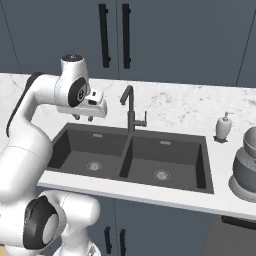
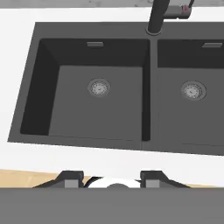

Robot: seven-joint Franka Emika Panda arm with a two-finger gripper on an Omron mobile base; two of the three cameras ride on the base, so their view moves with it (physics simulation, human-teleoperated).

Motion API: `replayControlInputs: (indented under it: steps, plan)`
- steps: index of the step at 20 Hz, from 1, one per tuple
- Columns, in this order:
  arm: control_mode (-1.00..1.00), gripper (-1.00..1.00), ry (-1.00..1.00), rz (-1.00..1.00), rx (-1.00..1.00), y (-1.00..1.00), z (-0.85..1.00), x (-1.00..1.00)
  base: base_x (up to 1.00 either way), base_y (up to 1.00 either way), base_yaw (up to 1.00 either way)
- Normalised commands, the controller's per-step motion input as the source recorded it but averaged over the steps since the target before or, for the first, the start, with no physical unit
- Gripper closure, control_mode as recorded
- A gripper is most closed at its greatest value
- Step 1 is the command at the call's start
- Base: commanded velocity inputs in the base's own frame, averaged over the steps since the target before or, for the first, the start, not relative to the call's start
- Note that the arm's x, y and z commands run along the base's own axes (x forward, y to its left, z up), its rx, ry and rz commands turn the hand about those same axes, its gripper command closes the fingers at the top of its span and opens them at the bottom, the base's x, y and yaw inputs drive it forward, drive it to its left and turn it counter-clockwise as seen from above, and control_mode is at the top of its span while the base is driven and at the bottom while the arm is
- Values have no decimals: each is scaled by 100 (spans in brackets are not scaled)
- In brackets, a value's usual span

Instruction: Navigate to the shelves.

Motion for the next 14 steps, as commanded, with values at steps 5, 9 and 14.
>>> replayControlInputs:
  steps: [5, 9, 14]
  plan:
    - [-100, -100, 0, 3, -1, 21, 0, -58, 0, 0, 0]
    - [-100, -100, -3, 7, -2, 35, 0, -100, 0, 0, 0]
    - [-100, -100, -16, 4, 0, -4, -3, -100, 0, 0, 0]
